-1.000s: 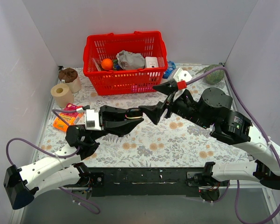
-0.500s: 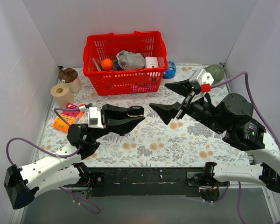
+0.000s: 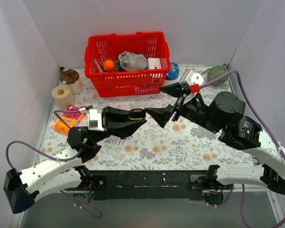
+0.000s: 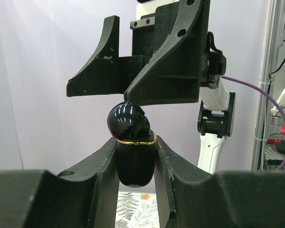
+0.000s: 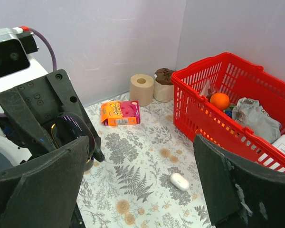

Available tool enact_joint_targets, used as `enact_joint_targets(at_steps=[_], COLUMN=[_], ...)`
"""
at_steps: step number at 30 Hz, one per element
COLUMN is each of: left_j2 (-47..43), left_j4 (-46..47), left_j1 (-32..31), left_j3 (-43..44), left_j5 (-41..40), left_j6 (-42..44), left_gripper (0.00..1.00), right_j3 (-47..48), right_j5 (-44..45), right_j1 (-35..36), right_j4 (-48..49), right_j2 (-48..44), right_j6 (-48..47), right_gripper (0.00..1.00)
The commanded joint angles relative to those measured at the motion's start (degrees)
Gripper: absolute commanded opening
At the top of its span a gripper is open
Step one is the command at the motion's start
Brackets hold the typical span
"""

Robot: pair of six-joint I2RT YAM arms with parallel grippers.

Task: Insert the wireless bluetooth earbuds into the charging case
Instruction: Open the charging case.

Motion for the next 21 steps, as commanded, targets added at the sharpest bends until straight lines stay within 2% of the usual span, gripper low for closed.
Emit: enact_joint_targets(at_steps=[1, 11, 19, 21], left_j2=[-0.7, -1.5, -5.5, -6.9], left_j4=[-0.1, -1.6, -5.4, -3.8], left_j1=[0.0, 0.0, 0.0, 0.0], left_j3=[0.2, 0.5, -1.1, -4.1], left_j5=[-0.6, -2.9, -3.5, 0.7], left_j6=[-0.3, -2.4, -7.9, -9.3], left_gripper=[0.0, 0.0, 0.0, 0.0], right_j3=[3.6, 3.0, -9.4, -11.8], right_j5=[-3.9, -3.5, 3.3, 4.2], right_j1=[0.3, 0.3, 0.3, 0.3], right_j4=[-2.2, -4.3, 10.5, 11.9], right_j2=[2.3, 2.6, -8.3, -11.2], right_j6=[-0.2, -0.2, 0.6, 0.0], right_gripper=[0.98, 0.98, 0.98, 0.98])
